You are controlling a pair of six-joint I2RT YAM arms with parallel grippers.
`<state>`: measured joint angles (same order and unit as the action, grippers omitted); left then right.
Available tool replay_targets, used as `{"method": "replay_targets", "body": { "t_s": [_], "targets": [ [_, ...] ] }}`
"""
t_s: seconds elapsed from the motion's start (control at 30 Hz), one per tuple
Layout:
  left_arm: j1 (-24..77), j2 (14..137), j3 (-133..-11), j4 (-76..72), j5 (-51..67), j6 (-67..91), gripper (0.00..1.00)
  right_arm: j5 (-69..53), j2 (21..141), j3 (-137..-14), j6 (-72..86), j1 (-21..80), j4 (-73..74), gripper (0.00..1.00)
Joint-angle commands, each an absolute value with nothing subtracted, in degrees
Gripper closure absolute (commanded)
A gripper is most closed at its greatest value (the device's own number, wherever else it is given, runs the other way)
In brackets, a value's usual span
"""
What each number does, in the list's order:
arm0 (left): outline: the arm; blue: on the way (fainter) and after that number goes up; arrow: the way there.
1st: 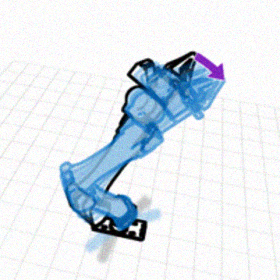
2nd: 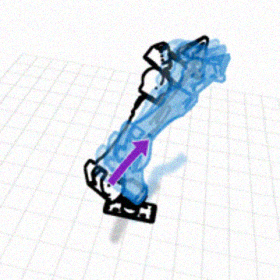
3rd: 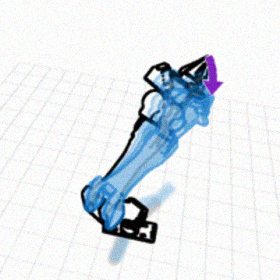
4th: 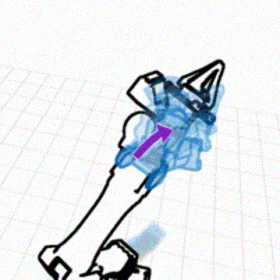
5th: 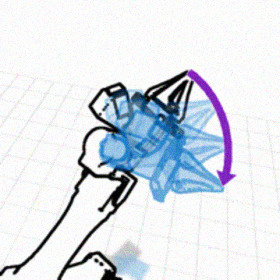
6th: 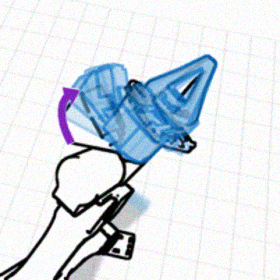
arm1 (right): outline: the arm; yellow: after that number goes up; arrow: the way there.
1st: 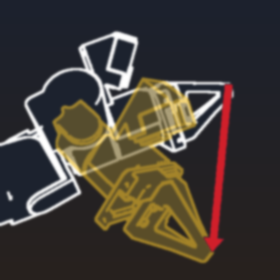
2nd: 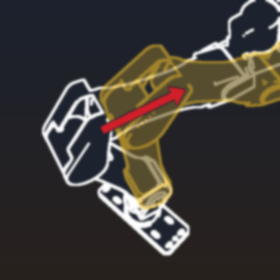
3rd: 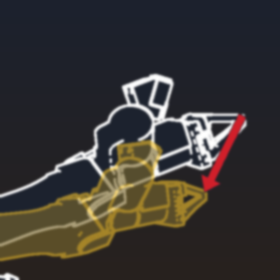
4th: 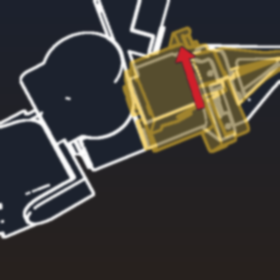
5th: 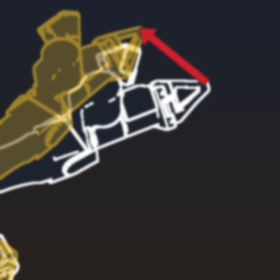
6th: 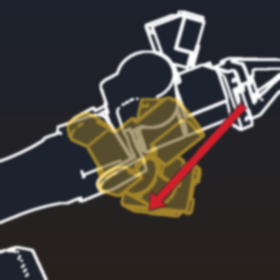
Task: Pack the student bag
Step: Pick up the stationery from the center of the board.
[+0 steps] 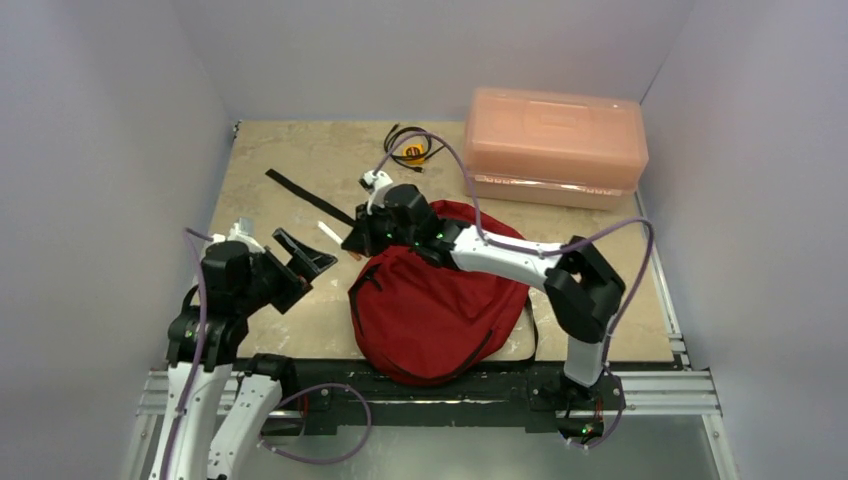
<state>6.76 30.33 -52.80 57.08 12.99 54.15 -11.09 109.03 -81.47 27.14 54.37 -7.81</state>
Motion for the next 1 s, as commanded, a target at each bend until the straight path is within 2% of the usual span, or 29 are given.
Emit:
{"method": "replay_targets", "body": {
  "t_s": [0.0, 0.13, 0.23, 0.27, 0.4, 0.53, 0.7, 0.73, 0.77, 0.8, 0.87, 0.93, 0.97],
  "targets": [
    [6.59, 33.67, -43.13, 40.3, 21.66, 70.11, 0.1, -14.45, 98.05, -71.2, 29.77, 54.93, -12.31, 1.0],
    [11.0, 35.79, -34.58, 28.18, 20.36, 78.65, 0.12, -15.11, 90.91, -62.1, 31.3, 54.93, -14.71, 1.0],
    [17.65, 39.37, -33.84, 24.07, 15.54, 81.62, 0.01, -15.34, 86.24, -57.86, 32.18, 54.93, -15.8, 1.0],
    [19.2, 40.69, -33.93, 22.49, 14.36, 82.01, 0.0, -15.5, 85.21, -56.89, 32.36, 54.93, -16.15, 1.0],
    [24.04, 43.0, -34.37, 19.22, 9.17, 83.35, 0.01, -15.68, 82.14, -54.56, 32.51, 54.93, -16.08, 1.0],
    [26.9, 42.72, -33.92, 16.97, 5.9, 84.06, 0.05, -16.13, 80.52, -52.33, 33.42, 54.93, -17.36, 1.0],
    [28.61, 43.14, -33.4, 14.89, 5.48, 84.63, 0.32, -15.47, 79.24, -49.89, 35.6, 55.02, -19.09, 1.0],
    [29.22, 43.2, -33.17, 14.18, 5.38, 84.41, 0.41, -15.72, 79.06, -49.54, 35.74, 55.1, -19.26, 1.0],
    [29.82, 43.31, -32.95, 13.03, 5.48, 83.82, 0.61, -15.96, 78.76, -49.12, 35.99, 55.22, -19.73, 1.0],
    [30.39, 43.41, -32.67, 12.11, 5.59, 83.34, 0.72, -15.9, 78.3, -48.67, 36.07, 55.51, -19.88, 1.0],
    [31.68, 43.5, -32.44, 11.57, 5.2, 82.55, 0.79, -14.11, 77.34, -48.64, 35.09, 56.59, -18.15, 1.0],
    [32.38, 43.73, -32.35, 11.46, 5.06, 81.13, 0.99, -13.38, 76.38, -48.89, 33.87, 57.35, -15.93, 1.0],
    [32.66, 43.89, -32.4, 11.66, 5.24, 80.61, 1.0, -13.78, 75.82, -49.06, 33.18, 57.39, -14.46, 1.0]
  ]
}}
